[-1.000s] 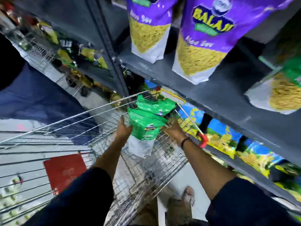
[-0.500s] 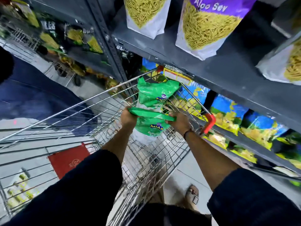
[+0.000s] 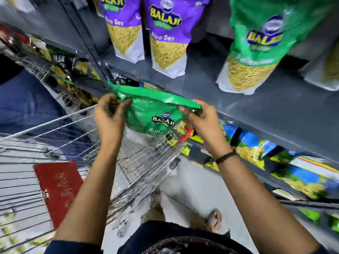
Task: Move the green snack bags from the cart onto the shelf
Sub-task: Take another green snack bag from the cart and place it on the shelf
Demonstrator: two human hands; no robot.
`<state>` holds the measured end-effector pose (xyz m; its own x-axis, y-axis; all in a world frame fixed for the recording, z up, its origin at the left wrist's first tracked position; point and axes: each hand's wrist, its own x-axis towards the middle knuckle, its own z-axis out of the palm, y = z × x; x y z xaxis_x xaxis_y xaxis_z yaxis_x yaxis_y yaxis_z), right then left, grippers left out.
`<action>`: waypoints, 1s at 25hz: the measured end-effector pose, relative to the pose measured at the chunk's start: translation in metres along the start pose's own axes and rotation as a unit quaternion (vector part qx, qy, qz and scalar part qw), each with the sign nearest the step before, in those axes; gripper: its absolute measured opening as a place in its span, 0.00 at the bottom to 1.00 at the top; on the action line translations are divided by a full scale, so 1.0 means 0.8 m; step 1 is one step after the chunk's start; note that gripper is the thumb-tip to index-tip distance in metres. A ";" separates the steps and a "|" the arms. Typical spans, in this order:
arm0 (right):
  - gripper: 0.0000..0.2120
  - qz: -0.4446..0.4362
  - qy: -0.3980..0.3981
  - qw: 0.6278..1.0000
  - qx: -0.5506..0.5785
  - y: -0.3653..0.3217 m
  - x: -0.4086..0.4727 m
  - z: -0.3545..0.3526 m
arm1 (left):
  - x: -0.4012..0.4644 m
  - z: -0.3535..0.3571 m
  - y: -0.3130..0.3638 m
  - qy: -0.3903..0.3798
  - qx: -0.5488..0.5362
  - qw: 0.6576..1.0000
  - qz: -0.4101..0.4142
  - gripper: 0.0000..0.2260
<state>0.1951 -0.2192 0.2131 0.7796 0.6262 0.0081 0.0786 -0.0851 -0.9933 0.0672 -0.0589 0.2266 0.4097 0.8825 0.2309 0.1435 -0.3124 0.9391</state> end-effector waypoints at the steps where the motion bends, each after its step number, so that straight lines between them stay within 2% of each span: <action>1: 0.04 -0.007 0.007 1.000 0.030 -0.020 -0.009 -0.022 | -0.010 0.012 0.022 0.004 -0.018 1.000 0.018 0.09; 4: 0.04 -0.040 0.025 0.993 0.104 -0.062 -0.039 -0.106 | -0.046 0.066 0.077 -0.027 -0.077 0.995 0.056 0.05; 5: 0.07 -0.052 0.045 0.991 0.112 -0.072 -0.049 -0.137 | -0.060 0.091 0.093 -0.041 -0.100 0.992 0.067 0.05; 8: 0.05 -0.097 0.127 0.982 0.104 -0.092 -0.067 -0.235 | -0.103 0.174 0.146 -0.103 -0.158 0.978 0.086 0.06; 10: 0.02 -0.120 0.189 0.972 0.074 -0.100 -0.067 -0.295 | -0.123 0.227 0.182 -0.146 -0.161 0.970 0.109 0.07; 12: 0.04 -0.130 0.250 0.958 0.056 -0.106 -0.062 -0.356 | -0.133 0.287 0.213 -0.172 -0.152 0.964 0.133 0.04; 15: 0.10 -0.147 0.320 0.933 0.077 -0.115 -0.046 -0.428 | -0.132 0.362 0.255 -0.167 -0.141 0.964 0.153 0.12; 18: 0.14 -0.154 0.328 0.928 0.089 -0.102 -0.022 -0.464 | -0.125 0.422 0.258 -0.192 -0.148 0.964 0.112 0.11; 20: 0.10 -0.116 0.323 0.937 0.072 -0.070 -0.009 -0.475 | -0.130 0.450 0.246 -0.200 -0.138 0.969 0.051 0.09; 23: 0.11 -0.071 0.326 0.942 0.043 -0.038 -0.008 -0.476 | -0.134 0.473 0.226 -0.241 -0.128 0.960 0.065 0.08; 24: 0.12 -0.073 0.336 0.937 0.057 -0.032 -0.013 -0.470 | -0.131 0.475 0.224 -0.263 -0.147 0.953 0.032 0.09; 25: 0.14 -0.074 0.369 0.923 0.074 -0.020 -0.017 -0.461 | -0.125 0.477 0.220 -0.279 -0.175 0.943 -0.038 0.16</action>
<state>0.4123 -0.5123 0.2716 0.9825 -0.0811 0.1677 0.1755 0.1012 -0.9793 0.3953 -0.3364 0.2719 0.8344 0.5450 0.0813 -0.0752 -0.0336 0.9966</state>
